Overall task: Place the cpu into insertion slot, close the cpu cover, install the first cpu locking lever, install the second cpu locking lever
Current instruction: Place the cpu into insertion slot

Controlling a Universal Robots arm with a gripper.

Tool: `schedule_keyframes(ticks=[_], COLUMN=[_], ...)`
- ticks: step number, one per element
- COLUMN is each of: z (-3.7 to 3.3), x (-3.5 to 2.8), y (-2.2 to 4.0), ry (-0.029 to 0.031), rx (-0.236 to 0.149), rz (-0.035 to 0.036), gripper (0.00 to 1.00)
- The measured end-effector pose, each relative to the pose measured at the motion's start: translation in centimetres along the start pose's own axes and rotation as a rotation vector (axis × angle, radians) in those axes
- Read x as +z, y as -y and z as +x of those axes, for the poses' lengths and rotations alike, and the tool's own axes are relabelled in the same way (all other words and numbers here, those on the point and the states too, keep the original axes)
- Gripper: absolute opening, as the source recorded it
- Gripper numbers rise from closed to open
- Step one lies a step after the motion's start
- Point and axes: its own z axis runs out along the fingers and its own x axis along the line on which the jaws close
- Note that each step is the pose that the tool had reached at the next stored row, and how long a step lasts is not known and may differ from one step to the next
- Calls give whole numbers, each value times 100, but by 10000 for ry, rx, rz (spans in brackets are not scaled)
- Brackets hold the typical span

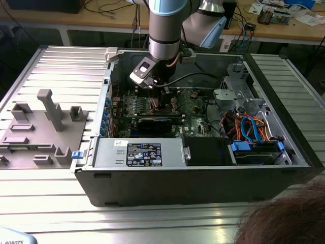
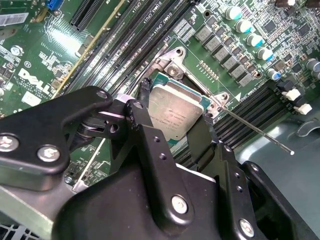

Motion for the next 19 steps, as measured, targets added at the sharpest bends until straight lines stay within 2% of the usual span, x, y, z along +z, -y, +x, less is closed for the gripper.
schedule_keyframes(ticks=[19], z=[0], x=[10], y=[0], ry=[1], rx=[835], rz=[-7], gripper=[54])
